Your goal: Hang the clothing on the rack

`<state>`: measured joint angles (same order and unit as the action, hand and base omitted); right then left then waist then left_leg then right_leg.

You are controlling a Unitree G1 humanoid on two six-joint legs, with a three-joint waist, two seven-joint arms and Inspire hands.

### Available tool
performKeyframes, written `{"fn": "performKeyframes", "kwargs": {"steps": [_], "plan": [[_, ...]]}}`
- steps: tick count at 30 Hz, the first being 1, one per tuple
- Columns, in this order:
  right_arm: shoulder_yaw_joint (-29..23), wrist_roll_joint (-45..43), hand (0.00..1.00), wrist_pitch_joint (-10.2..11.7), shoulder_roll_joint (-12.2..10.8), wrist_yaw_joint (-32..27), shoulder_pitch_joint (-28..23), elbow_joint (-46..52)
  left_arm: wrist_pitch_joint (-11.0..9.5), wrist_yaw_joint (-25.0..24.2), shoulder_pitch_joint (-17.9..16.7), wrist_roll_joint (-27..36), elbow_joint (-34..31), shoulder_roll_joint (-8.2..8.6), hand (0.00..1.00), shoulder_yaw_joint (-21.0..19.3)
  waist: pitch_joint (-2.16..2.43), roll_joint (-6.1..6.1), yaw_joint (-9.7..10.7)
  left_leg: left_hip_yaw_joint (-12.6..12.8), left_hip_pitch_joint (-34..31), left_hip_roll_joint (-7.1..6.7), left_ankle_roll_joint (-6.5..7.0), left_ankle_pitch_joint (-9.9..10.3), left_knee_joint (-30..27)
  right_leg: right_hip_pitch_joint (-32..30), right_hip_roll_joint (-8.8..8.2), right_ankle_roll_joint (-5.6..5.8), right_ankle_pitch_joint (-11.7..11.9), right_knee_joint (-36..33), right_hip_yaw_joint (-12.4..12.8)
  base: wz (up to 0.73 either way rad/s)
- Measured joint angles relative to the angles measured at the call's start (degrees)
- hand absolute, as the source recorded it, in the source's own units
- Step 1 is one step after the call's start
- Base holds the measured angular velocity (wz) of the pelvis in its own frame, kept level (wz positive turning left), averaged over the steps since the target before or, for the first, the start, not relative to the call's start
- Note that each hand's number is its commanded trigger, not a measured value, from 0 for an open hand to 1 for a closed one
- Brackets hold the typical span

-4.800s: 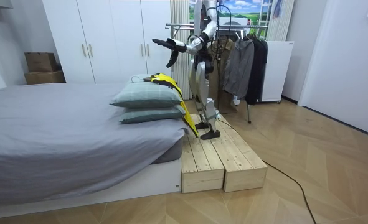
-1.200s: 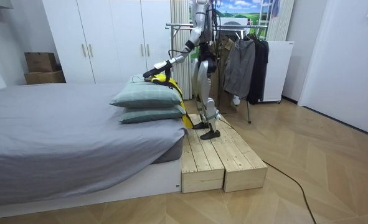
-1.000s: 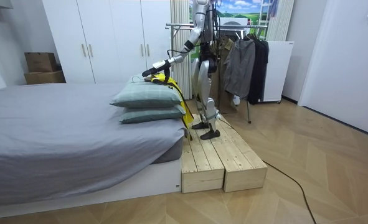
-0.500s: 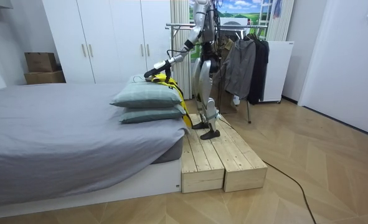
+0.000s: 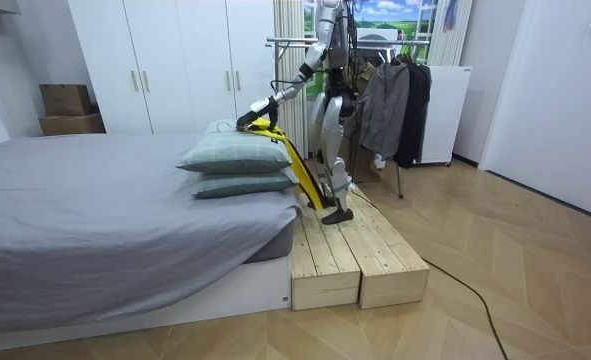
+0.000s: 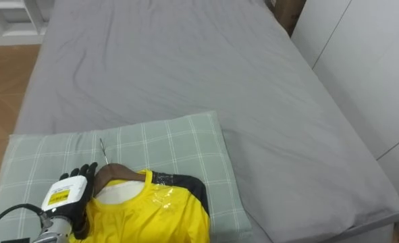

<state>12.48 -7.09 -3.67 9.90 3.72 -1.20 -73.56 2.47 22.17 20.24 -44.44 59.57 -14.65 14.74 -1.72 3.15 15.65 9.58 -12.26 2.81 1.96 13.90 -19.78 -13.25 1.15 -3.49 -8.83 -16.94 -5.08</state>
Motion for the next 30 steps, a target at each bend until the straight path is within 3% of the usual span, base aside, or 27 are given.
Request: {"fn": "performKeyframes", "kwargs": {"steps": [11, 17, 30], "plan": [[0.1, 0.1, 0.0, -0.1, 0.0, -1.8, -0.2, -0.1, 0.1, -1.8, 0.0, 5.4, 0.6, -0.05, 0.0, -1.2, 0.31, 0.41, -0.5, 0.3, -0.5, -0.18, 0.08, -0.2, -0.1, -0.9, -0.11, -0.01, 0.0, 0.0, 0.3, 0.0], [0.4, 1.1, 0.0, -1.2, -0.1, -1.6, -0.2, -0.1, 0.1, -4.5, 0.1, 9.5, 1.9, -0.04, 0.0, -3.6, 1.02, 1.5, -0.8, 0.6, -0.6, -0.06, 0.08, -0.2, -0.1, -0.9, -0.09, -0.01, 0.0, 0.1, 0.3, 0.0], [1.0, 1.3, 0.0, -2.1, -0.5, -1.0, -0.9, 0.0, -0.1, -7.4, 0.6, 12.3, 2.4, -0.01, 0.0, -5.5, 0.9, 1.74, -1.9, 1.7, -2.5, 0.64, 0.06, -0.1, -1.9, -2.5, 0.01, -0.42, 0.0, -0.9, -0.2, 0.01]]}}
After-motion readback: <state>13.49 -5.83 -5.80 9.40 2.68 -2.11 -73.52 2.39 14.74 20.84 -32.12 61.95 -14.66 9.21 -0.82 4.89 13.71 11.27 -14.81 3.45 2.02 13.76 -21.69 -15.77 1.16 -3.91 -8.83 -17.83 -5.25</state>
